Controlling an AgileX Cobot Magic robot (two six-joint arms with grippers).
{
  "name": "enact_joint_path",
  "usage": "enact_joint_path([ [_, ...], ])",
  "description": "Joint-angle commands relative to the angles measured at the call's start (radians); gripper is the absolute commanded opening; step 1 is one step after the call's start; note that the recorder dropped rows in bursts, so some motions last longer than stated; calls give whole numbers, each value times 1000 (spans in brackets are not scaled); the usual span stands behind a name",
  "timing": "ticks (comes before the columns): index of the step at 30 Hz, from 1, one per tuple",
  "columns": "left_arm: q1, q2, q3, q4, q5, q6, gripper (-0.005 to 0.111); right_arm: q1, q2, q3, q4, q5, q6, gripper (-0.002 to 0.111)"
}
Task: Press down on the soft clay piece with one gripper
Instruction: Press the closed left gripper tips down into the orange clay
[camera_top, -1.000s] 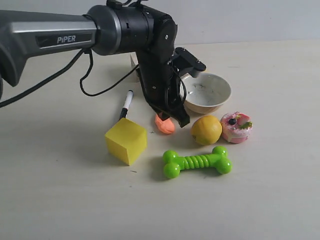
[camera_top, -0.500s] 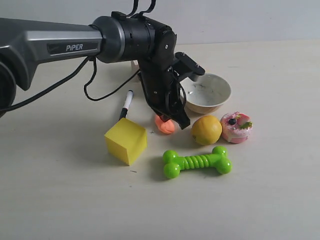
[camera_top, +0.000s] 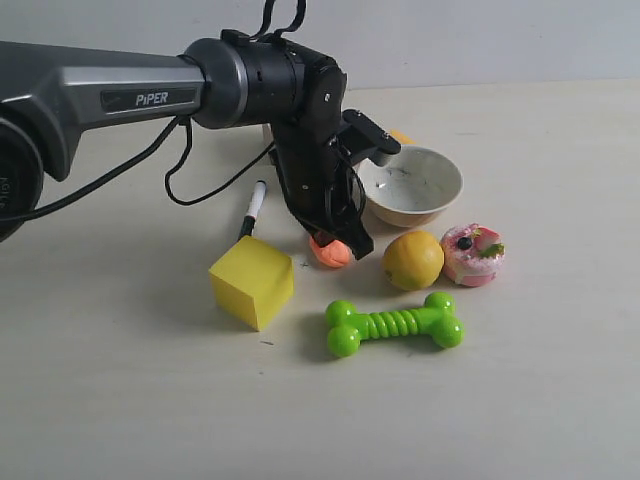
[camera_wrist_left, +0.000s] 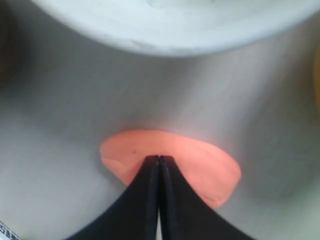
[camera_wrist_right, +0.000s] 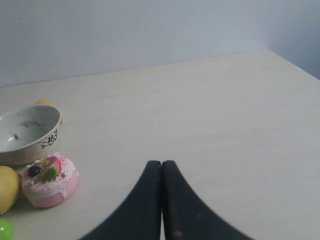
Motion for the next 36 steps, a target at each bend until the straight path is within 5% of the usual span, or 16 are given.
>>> enact_joint_path([
  [1,3,44,6,-49,17,-7,0,0,-6,5,2,-4,-2,0],
  [36,0,118,6,-123,51,16,0,0,-6,5,2,-4,-2,0],
])
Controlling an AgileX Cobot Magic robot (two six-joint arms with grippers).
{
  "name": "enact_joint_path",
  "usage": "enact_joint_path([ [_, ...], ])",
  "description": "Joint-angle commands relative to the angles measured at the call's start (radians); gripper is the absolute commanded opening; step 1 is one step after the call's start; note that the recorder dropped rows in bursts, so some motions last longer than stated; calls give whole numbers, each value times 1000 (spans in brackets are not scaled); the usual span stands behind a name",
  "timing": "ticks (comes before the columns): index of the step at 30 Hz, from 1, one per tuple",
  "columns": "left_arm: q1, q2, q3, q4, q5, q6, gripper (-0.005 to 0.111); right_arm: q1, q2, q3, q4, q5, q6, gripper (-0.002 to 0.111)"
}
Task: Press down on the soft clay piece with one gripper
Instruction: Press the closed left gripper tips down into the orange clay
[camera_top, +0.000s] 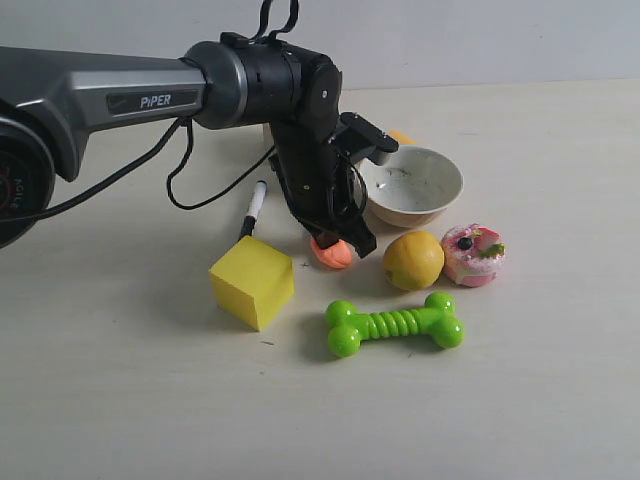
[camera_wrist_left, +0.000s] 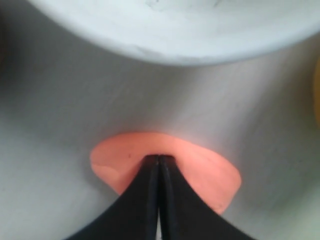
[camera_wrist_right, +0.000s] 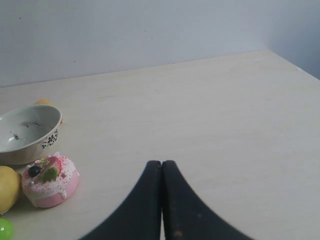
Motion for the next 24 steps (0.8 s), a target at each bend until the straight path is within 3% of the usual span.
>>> enact_joint_path([
  [1,-11,68,30,-61,24,4,0,0,-6,5,2,-4,-2,0],
  [17,-9,-19,30,-8,-9,4,1,0,-6,5,2,-4,-2,0],
  [24,-9,-21,30,-8,-12,2,39,0,-6,5,2,-4,-2,0],
])
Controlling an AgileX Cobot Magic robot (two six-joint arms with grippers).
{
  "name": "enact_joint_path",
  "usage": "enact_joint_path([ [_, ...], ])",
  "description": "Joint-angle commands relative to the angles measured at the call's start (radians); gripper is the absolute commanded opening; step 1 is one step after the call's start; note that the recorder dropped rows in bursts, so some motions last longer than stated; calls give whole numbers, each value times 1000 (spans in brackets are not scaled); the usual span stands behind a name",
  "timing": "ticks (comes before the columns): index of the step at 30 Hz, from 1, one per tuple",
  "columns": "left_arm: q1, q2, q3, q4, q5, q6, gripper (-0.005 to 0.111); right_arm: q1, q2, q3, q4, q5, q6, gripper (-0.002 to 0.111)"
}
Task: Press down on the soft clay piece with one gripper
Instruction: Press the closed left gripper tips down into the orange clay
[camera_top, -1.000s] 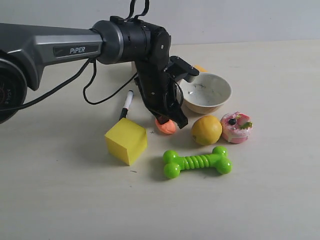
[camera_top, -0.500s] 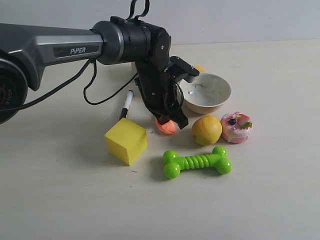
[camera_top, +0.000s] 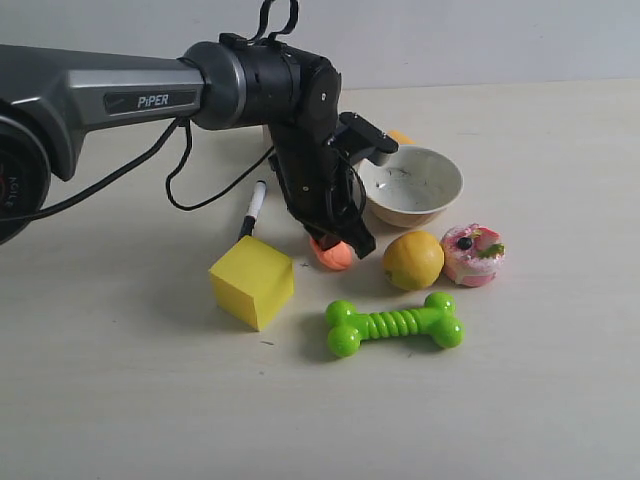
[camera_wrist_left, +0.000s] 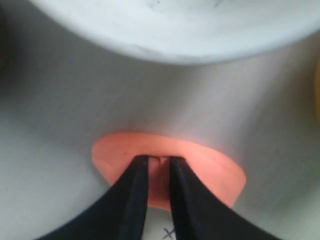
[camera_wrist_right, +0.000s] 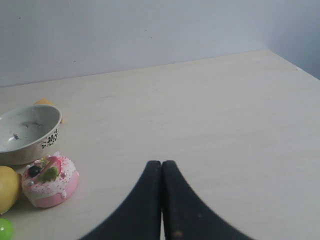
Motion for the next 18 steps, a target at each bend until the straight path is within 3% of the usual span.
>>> enact_joint_path([
  [1,-9,5,17,-16,13,2,40,0,-6,5,2,-4,-2,0],
  [14,-9,-27,17,-19,-3,2,39,0,-6,5,2,-4,-2,0],
  [16,-9,-27,17,-19,-3,2,33,0,-6,5,2,-4,-2,0],
  [18,-9,-27,17,-17,-3,2,18,0,-6,5,2,-4,-2,0],
])
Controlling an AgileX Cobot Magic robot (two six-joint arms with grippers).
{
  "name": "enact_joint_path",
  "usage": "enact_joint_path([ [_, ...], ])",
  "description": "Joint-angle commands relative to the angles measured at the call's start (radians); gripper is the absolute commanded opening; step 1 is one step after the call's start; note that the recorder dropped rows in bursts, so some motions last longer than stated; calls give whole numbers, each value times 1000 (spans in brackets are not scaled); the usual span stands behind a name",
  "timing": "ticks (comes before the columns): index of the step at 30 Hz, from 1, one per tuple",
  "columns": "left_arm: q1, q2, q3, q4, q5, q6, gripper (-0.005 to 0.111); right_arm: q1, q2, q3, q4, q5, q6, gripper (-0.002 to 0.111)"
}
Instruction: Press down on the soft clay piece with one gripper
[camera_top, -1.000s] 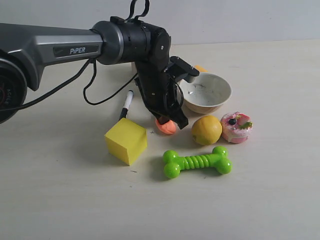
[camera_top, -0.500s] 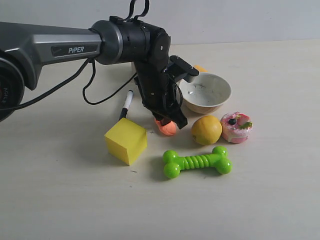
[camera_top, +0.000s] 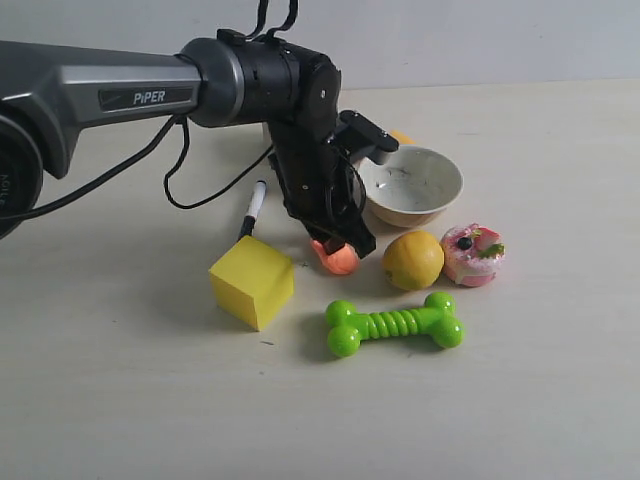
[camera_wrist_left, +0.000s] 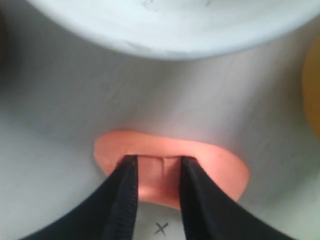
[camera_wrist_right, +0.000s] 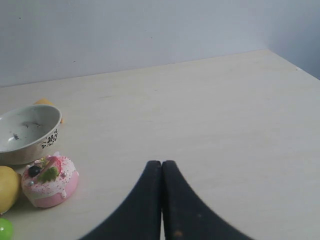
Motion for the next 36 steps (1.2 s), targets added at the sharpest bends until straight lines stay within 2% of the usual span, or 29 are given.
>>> enact_joint_path([
  [1,-9,-9,9,-15,-2,2,8,0,-6,5,2,-4,-2,0],
  [3,-9,-13,9,2,-9,-12,0,0,-6,5,2,-4,-2,0],
  [8,-9,-40,9,67,-18,-55,0,0,-6,5,2,-4,-2,0],
  [16,-9,-72,9,67,-4,-81,0,0,-6,5,2,-4,-2,0],
  [22,-8,-180,39,67,-18,-133,0,0,-6,5,2,-4,-2,0],
  [28,4,-439,256,56,-216,-170,0,0,-6,5,2,-4,-2,0],
  [32,46,-631,485,54,-369,-216,0,0,-6,5,2,-4,-2,0],
  [33,75,-732,584,53,-422,-244,0,0,-6,5,2,-4,-2,0],
  [36,100,-915,731,49,-503,-260,0,0,-6,5,2,-4,-2,0],
])
